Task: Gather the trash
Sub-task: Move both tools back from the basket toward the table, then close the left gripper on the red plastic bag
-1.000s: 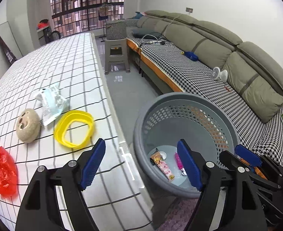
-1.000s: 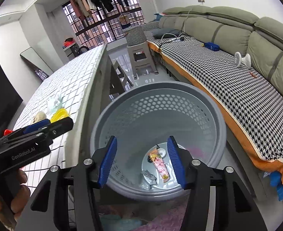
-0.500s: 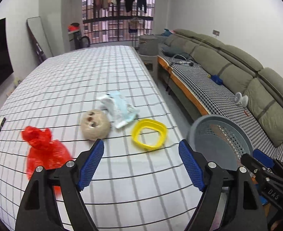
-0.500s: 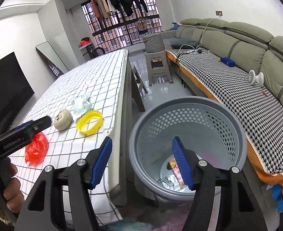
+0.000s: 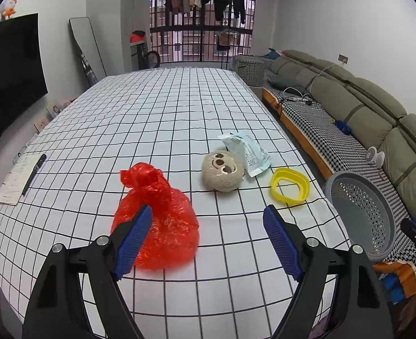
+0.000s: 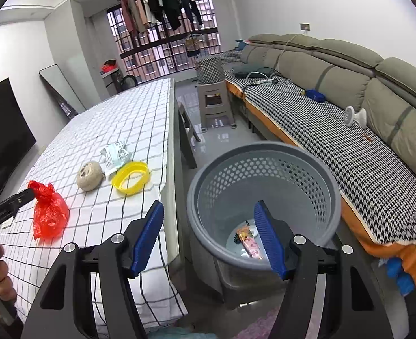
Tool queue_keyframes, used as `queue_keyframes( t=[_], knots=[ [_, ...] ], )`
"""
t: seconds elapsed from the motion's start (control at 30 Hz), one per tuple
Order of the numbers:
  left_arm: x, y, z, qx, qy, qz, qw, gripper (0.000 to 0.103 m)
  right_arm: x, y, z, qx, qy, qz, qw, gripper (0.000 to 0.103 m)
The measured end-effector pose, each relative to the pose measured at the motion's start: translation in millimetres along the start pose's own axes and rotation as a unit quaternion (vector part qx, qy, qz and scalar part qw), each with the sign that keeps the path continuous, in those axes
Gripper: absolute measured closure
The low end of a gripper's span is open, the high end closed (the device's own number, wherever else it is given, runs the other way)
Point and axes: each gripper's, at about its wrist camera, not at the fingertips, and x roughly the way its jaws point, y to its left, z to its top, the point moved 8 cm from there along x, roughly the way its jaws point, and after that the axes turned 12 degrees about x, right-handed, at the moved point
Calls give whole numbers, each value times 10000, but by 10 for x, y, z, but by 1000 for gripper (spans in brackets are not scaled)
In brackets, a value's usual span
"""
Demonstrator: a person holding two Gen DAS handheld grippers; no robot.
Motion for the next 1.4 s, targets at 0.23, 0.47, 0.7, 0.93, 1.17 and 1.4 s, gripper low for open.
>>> queue_keyframes(
  t=[0.23, 0.47, 0.7, 0.93, 1.17, 1.4],
  knots=[
    [-119, 180, -171, 129, -53, -119, 9998, 24, -117, 137, -139, 107, -13, -37, 9999, 39],
    [-235, 423, -194, 115, -286, -180, 9994, 15, -394, 473, -117, -171, -259, -171, 9994, 38],
    [-266, 709, -237, -50, -303, -100, 9995, 13, -571, 695, -135, -256, -415, -164, 9987, 35],
    [-277, 852, -182, -100, -343, -37, 9994, 12, -586, 770, -170, -244, -356, -77, 9990, 34],
    [-119, 860, -161, -249, -172, -24, 9995, 12, -297, 877, -199, -359, -60, 110, 9993, 33],
    [115, 765, -166, -263, 161, 28, 9995, 12, 277, 1071, -147, -468, 443, 489, 9967, 33]
  ],
)
